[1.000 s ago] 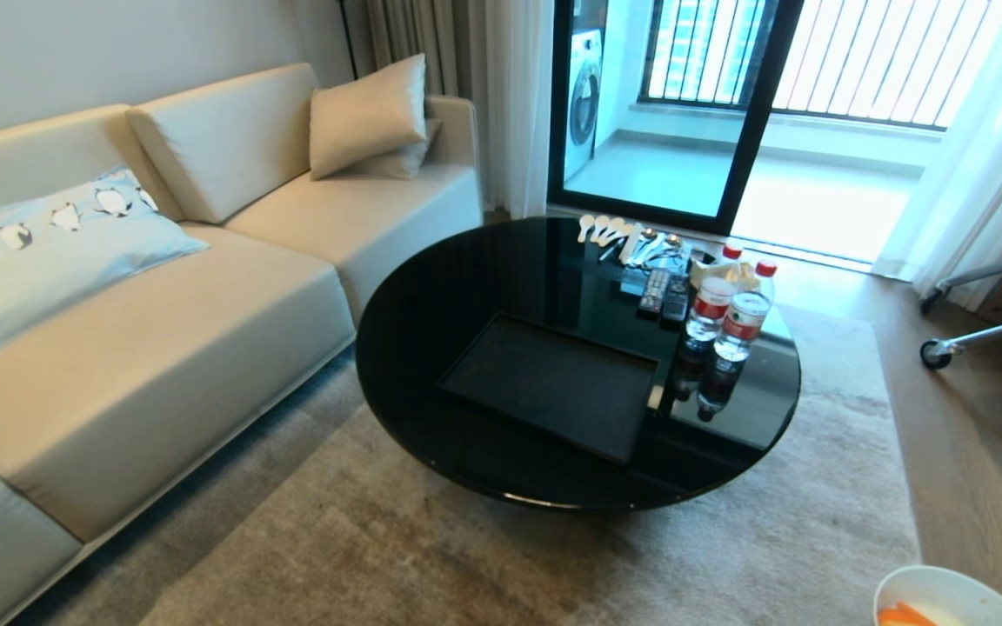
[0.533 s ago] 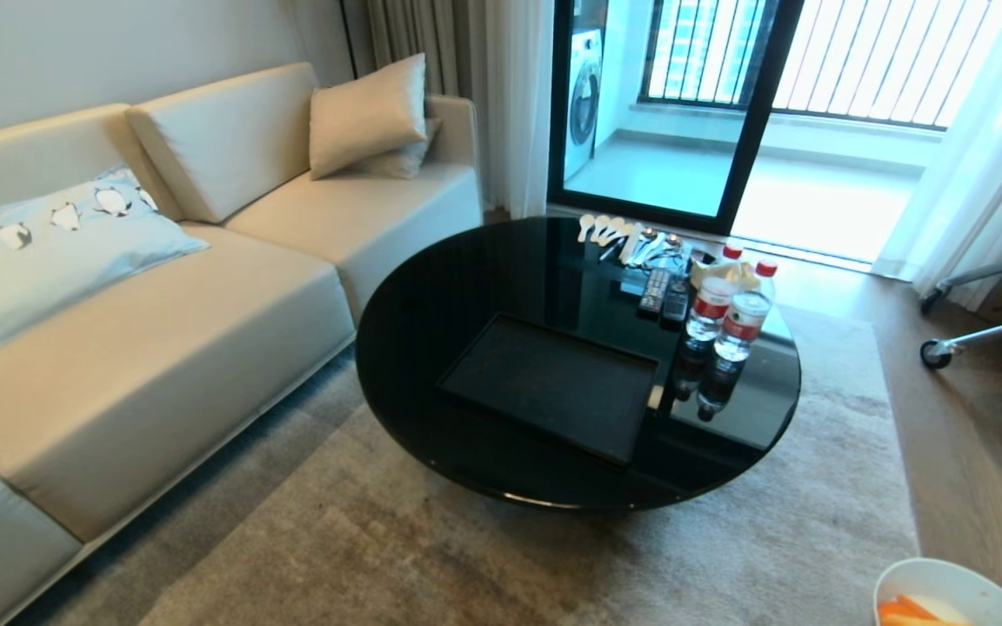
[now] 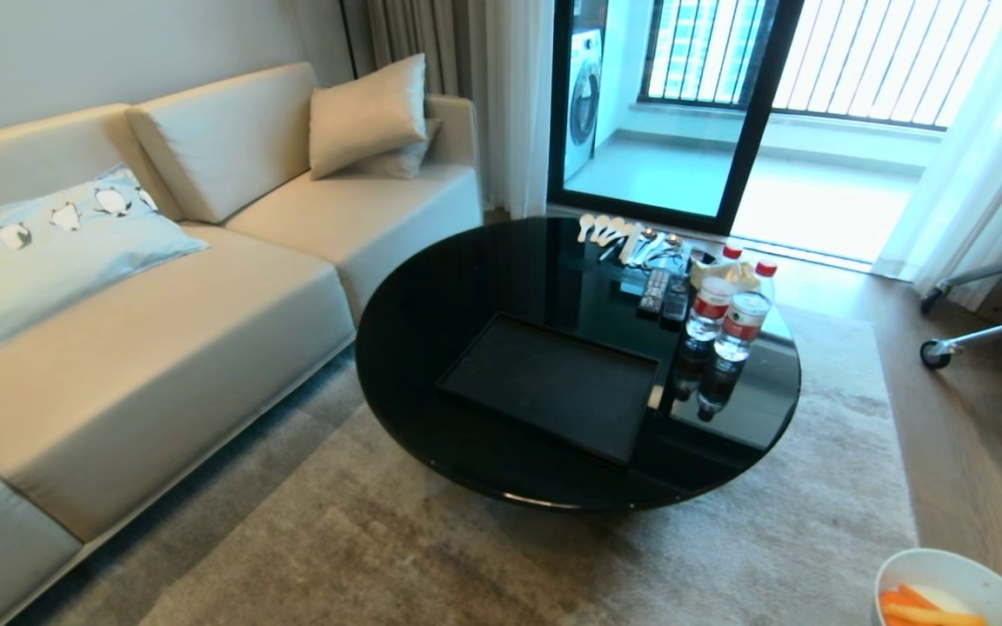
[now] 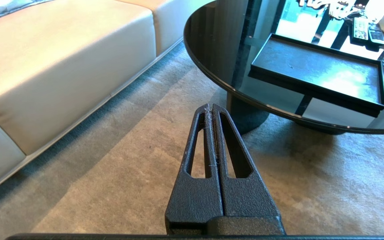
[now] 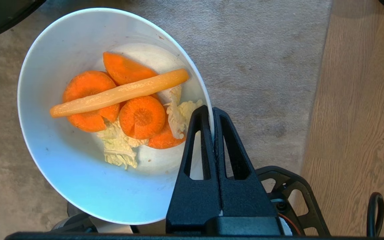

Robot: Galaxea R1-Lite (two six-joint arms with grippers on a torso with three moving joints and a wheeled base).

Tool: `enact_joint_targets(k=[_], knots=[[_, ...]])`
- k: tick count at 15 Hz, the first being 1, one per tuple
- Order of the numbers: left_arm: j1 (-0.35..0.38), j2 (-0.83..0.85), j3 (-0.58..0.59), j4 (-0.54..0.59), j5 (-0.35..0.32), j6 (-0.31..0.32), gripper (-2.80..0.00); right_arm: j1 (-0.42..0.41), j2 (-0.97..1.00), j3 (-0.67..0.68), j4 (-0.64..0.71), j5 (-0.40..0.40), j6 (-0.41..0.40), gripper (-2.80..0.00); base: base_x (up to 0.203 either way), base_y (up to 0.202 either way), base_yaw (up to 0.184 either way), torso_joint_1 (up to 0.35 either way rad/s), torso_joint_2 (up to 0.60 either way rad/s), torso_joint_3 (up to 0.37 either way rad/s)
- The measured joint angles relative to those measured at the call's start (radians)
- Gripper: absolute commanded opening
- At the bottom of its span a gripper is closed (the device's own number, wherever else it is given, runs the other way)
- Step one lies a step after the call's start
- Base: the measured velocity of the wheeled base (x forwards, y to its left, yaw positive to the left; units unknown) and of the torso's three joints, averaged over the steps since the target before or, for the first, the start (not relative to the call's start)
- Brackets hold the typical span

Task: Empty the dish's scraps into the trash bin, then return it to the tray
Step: Move the bowl over the trash can

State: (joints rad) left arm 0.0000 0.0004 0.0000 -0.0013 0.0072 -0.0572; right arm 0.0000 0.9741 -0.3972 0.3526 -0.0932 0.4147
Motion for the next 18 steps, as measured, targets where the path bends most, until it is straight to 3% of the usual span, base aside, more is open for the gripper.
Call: enact_joint_targets(k=[11,18], knots=[[0.000,0.000,0.000,0.000,0.000,0.000,-2.80,0.002,-0.007,-0.011,0.003,0.002,0.074,-2.80,0.000,0.000,0.000,0.000,0.00,0.000],[0.000,0.000,0.000,0.000,0.000,0.000,-2.80,0.003,-0.007,-0.007,0.003,0.001,0.075,-2.80,0.000,0.000,0.000,0.000,0.00,0.000]])
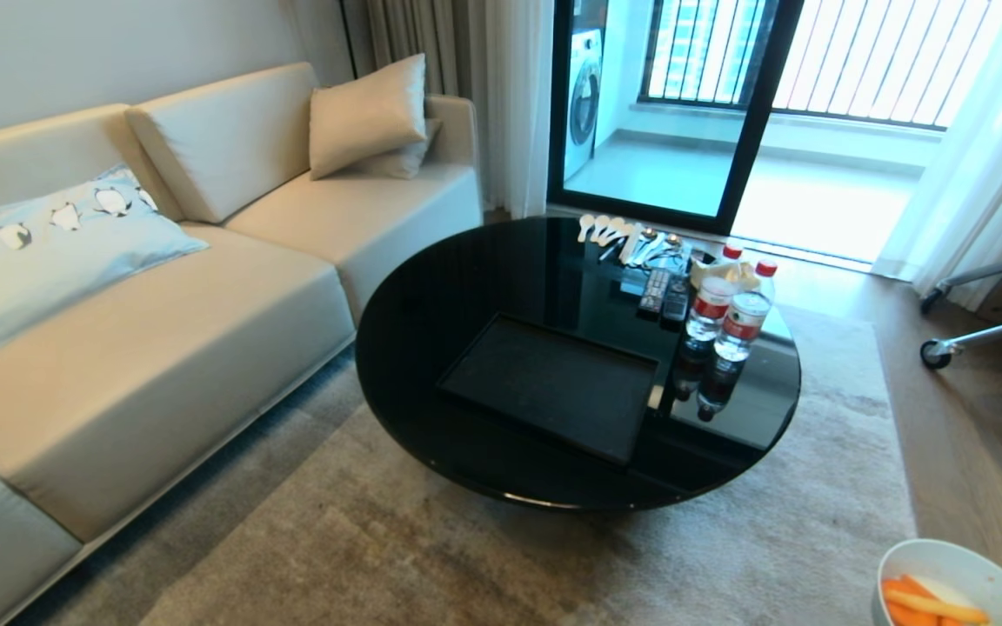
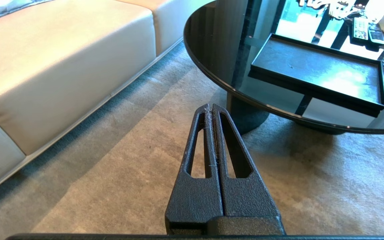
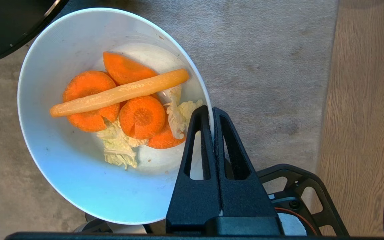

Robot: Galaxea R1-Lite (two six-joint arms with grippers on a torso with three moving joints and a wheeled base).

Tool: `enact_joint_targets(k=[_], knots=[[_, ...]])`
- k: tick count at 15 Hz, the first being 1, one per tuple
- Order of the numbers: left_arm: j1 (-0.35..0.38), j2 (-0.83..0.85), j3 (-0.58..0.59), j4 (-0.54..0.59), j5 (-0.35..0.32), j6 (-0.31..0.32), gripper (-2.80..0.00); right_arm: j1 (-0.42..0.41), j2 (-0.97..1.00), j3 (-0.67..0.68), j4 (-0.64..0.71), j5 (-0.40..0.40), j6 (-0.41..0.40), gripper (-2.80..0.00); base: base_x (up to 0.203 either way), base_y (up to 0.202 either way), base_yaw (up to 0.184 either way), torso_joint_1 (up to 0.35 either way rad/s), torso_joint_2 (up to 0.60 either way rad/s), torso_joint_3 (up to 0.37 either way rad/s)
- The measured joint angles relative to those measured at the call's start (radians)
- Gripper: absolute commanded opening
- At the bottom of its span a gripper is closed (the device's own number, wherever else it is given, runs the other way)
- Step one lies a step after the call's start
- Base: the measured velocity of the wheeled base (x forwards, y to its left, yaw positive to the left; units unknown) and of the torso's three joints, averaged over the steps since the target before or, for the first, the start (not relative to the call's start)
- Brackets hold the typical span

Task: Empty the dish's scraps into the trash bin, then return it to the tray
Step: Move the bowl over the trash can

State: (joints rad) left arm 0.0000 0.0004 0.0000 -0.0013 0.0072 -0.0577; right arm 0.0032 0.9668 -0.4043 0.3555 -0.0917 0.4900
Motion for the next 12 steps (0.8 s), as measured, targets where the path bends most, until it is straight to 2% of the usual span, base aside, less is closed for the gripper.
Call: enact_joint_targets(k=[12], knots=[[0.000,0.000,0.000,0.000,0.000,0.000,-2.80,-0.003,0.001,-0.002,-0.003,0.000,0.010,-2.80,0.000,0.000,0.000,0.000,0.00,0.000]])
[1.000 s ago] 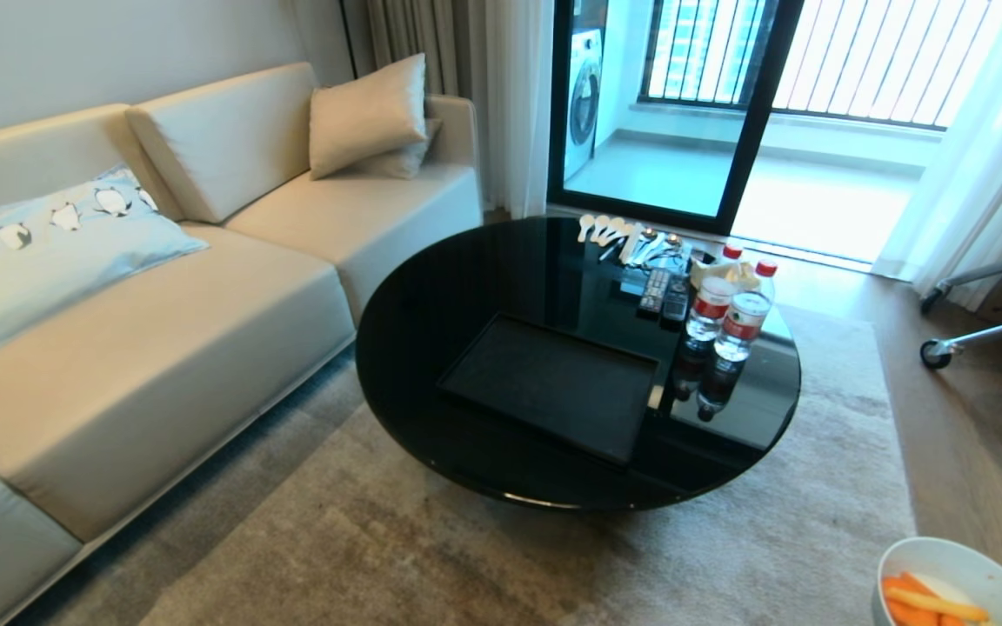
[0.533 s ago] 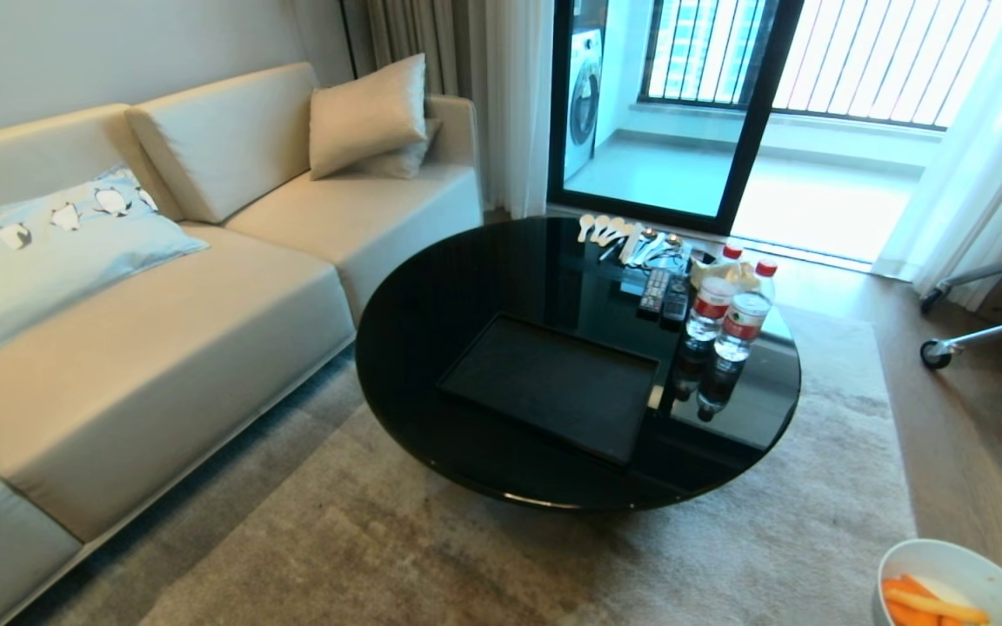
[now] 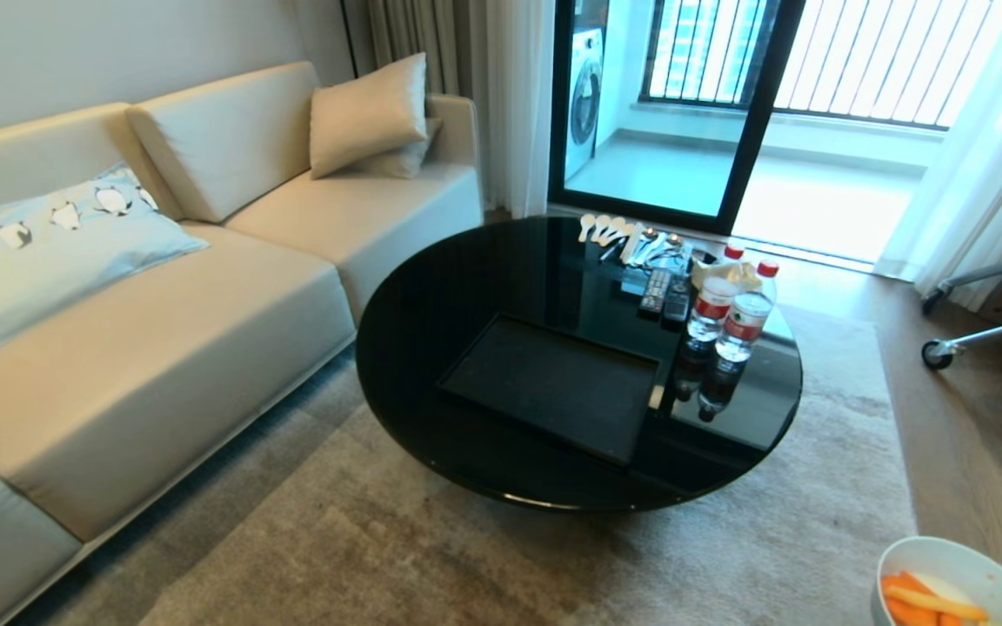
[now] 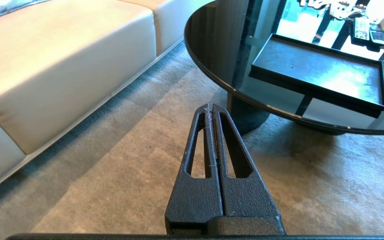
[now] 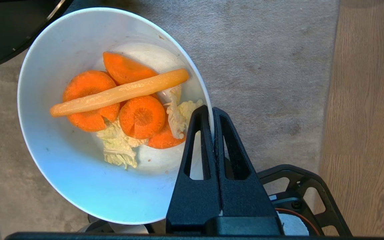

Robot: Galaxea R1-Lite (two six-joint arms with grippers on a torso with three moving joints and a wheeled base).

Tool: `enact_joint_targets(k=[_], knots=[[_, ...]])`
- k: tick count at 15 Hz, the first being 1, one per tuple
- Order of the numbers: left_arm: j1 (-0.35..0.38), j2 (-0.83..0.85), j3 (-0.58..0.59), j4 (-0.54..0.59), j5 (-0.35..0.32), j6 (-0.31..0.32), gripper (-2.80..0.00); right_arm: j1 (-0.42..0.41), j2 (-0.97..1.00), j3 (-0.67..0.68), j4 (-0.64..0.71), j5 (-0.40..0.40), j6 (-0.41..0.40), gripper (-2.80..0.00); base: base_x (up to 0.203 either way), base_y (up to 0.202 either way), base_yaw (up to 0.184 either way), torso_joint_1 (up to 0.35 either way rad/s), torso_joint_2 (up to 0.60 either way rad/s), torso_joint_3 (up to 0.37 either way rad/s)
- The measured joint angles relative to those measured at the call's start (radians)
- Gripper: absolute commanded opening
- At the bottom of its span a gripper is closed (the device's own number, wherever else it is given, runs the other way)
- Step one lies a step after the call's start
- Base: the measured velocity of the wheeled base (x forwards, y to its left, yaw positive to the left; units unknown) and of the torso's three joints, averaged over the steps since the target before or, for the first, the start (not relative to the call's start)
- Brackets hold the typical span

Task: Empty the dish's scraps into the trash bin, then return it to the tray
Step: Move the bowl over the trash can

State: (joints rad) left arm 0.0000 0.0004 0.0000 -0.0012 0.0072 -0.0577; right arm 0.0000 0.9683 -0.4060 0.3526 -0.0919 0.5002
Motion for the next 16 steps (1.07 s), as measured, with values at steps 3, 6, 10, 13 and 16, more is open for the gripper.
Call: enact_joint_targets(k=[3,6,10,13,16], knots=[[0.000,0.000,0.000,0.000,0.000,0.000,-2.80,0.000,0.000,-0.001,0.001,-0.001,0.000,-2.80,0.001,0.009,-0.137,0.003,0.00,0.002],[0.000,0.000,0.000,0.000,0.000,0.000,-2.80,0.000,-0.001,-0.001,0.002,-0.002,0.000,-2.80,0.000,0.009,-0.166,0.003,0.00,0.002],[0.000,0.000,0.000,0.000,0.000,0.000,-2.80,0.002,-0.003,-0.001,0.001,-0.003,0.000,-2.80,-0.001,0.010,-0.165,0.002,0.00,0.002],[0.000,0.000,0.000,0.000,0.000,0.000,-2.80,0.002,-0.003,-0.001,0.000,-0.003,0.000,-2.80,0.000,0.010,-0.166,0.003,0.00,0.004],[0.000,0.000,0.000,0.000,0.000,0.000,-2.80,0.001,-0.003,-0.001,0.001,-0.003,0.000,-2.80,-0.002,0.010,-0.163,0.001,0.00,0.006]])
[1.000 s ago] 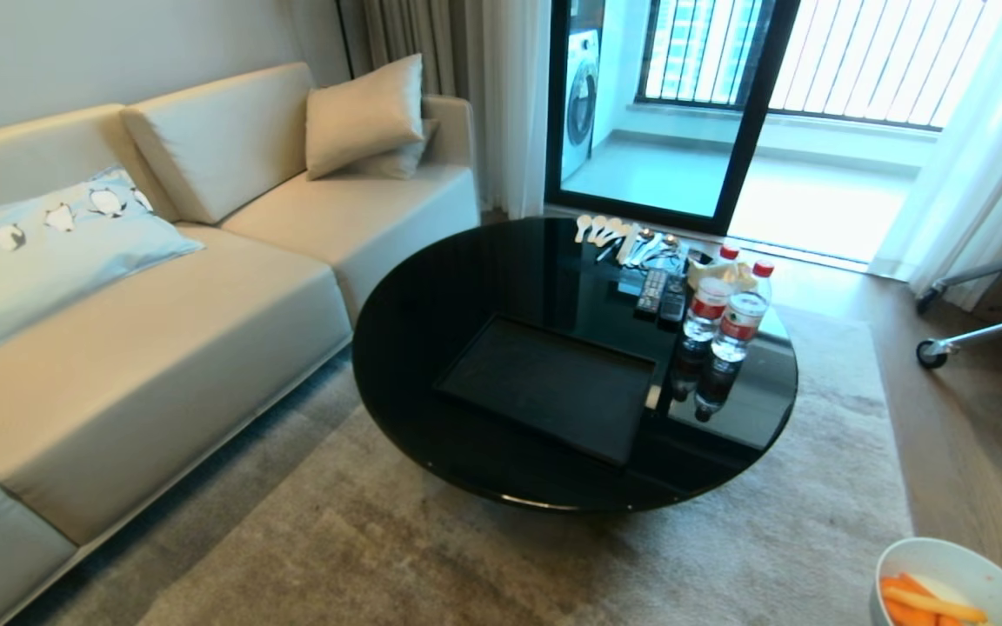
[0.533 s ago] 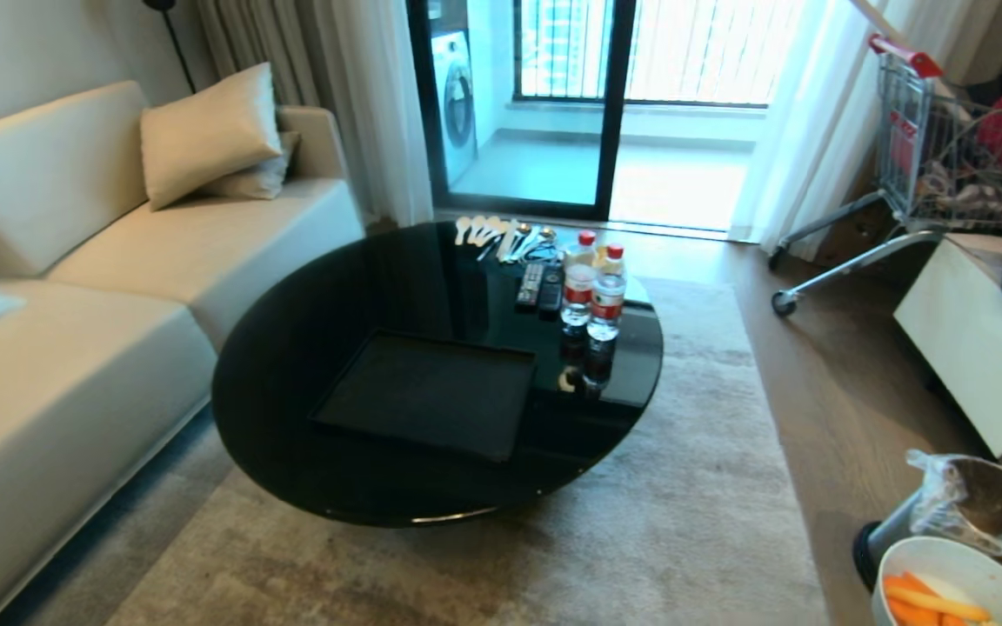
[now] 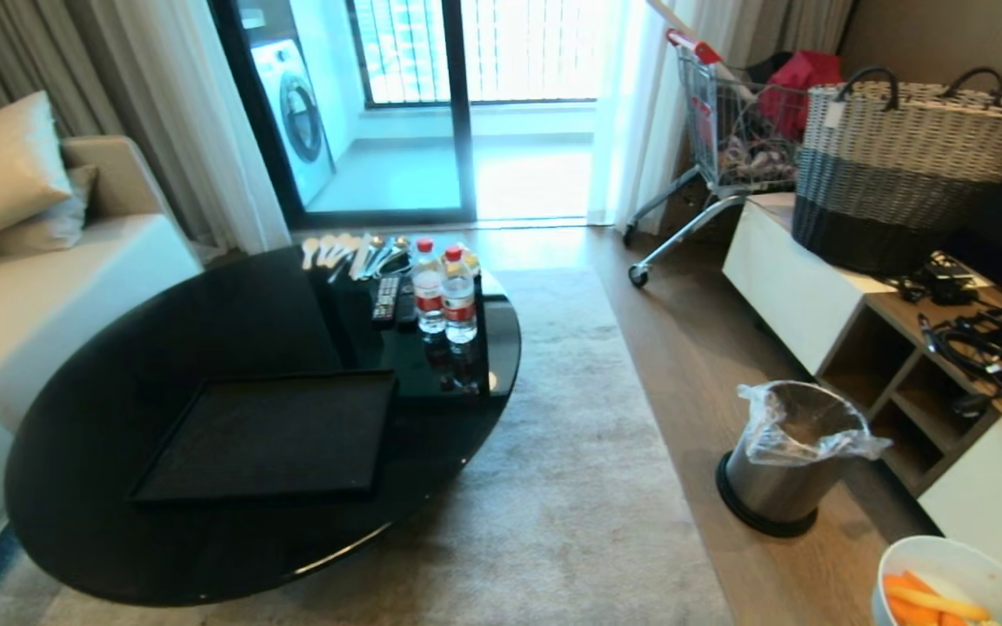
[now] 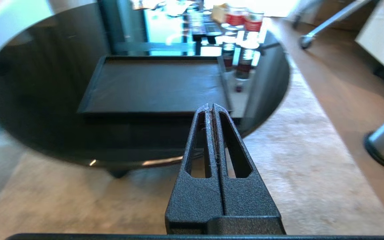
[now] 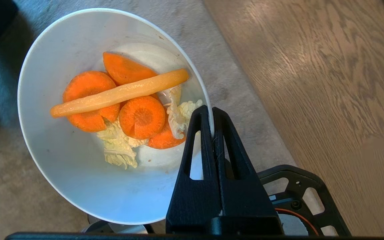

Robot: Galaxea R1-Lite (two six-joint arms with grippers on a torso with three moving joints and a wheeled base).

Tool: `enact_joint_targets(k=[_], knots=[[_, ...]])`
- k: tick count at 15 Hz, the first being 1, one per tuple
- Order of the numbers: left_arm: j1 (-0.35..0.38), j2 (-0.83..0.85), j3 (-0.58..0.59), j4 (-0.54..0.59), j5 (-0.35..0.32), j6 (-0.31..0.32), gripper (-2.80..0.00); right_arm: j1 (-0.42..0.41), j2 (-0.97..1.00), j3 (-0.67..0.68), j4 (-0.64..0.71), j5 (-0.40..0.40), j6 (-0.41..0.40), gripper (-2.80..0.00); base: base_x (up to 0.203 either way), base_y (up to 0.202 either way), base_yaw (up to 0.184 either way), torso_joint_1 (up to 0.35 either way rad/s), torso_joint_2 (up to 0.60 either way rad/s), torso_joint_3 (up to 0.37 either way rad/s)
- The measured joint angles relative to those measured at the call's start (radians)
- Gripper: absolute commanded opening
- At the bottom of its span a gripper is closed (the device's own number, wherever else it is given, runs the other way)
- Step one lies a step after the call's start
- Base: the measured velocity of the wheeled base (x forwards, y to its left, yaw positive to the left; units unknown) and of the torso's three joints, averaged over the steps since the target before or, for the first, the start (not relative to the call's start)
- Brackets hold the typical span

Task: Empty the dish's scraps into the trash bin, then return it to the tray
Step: Move the bowl over the trash can

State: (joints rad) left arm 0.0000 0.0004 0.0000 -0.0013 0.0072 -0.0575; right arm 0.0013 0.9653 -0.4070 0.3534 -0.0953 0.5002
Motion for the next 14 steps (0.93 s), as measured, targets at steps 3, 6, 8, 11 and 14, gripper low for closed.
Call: enact_joint_targets(k=[3,6,8,11,14], knots=[[0.000,0.000,0.000,0.000,0.000,0.000,-2.80,-0.001,0.000,0.003,0.001,-0.001,0.016,-2.80,0.001,0.008,-0.168,0.003,0.00,0.005],[0.000,0.000,0.000,0.000,0.000,0.000,-2.80,0.000,0.000,0.003,0.001,-0.002,0.018,-2.80,0.001,0.009,-0.168,0.003,0.01,-0.001],[0.000,0.000,0.000,0.000,0.000,0.000,-2.80,0.000,-0.001,0.004,0.001,-0.003,0.019,-2.80,-0.001,0.011,-0.169,0.005,0.00,-0.001],[0.000,0.000,0.000,0.000,0.000,0.000,-2.80,0.000,-0.005,0.008,0.004,-0.006,0.022,-2.80,-0.002,0.012,-0.171,0.001,0.00,0.003],[0.000,0.000,0.000,0.000,0.000,0.000,-2.80,0.000,-0.006,0.008,0.004,-0.007,0.050,-2.80,0.000,0.005,-0.137,0.000,0.00,0.002]])
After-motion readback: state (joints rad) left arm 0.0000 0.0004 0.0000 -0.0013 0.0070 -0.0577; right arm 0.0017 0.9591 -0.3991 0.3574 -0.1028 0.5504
